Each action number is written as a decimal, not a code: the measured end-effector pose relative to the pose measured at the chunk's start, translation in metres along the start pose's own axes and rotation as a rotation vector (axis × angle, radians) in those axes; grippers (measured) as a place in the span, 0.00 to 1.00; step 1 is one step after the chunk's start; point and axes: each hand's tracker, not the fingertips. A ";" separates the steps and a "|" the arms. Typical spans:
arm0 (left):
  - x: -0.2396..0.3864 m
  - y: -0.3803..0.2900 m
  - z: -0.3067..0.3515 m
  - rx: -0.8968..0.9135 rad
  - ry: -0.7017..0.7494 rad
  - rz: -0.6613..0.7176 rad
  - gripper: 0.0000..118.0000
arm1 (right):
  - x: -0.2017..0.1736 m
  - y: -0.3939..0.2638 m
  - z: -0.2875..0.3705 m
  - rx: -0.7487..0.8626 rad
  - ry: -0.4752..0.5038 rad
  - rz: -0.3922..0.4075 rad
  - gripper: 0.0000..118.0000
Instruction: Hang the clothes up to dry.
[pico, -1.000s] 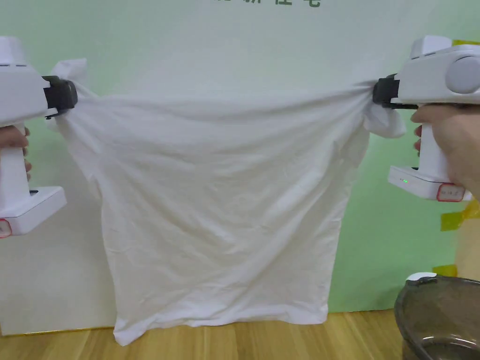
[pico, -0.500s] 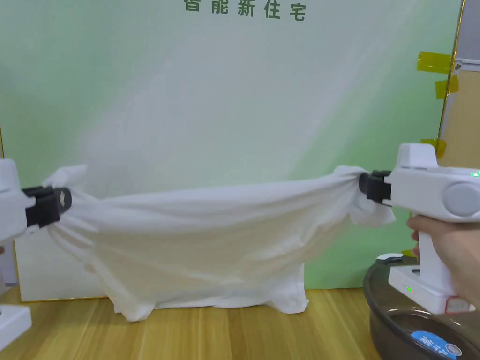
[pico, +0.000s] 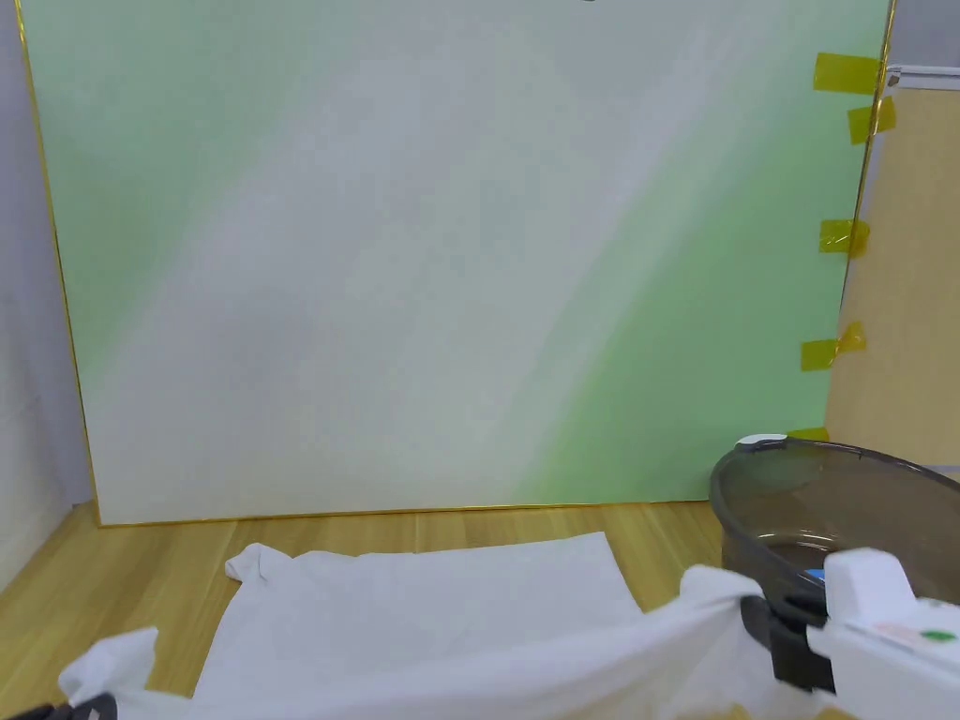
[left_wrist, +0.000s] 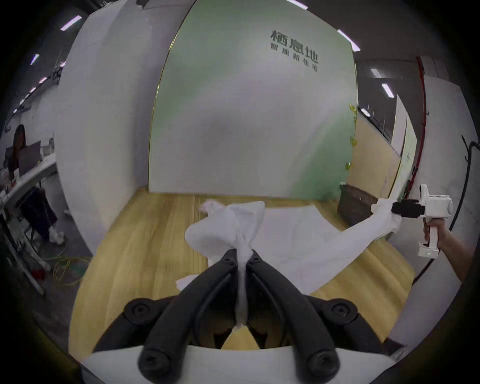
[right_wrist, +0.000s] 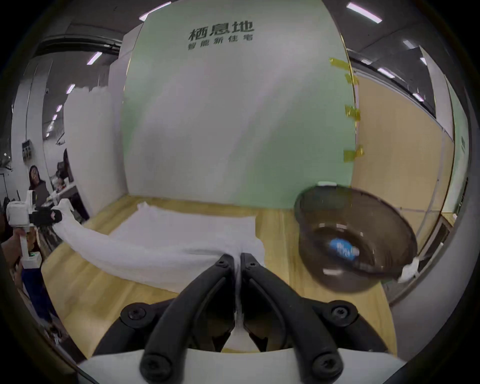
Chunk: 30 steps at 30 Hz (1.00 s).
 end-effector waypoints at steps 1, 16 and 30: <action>0.001 -0.006 0.001 -0.025 -0.007 0.011 0.04 | 0.000 -0.012 0.005 -0.021 0.000 0.000 0.04; 0.028 -0.104 0.022 -0.167 -0.006 -0.028 0.96 | -0.001 -0.133 0.042 -0.215 0.041 -0.074 0.90; 0.040 0.038 -0.020 0.228 0.150 0.064 0.91 | -0.058 0.035 0.020 0.251 0.039 -0.082 0.95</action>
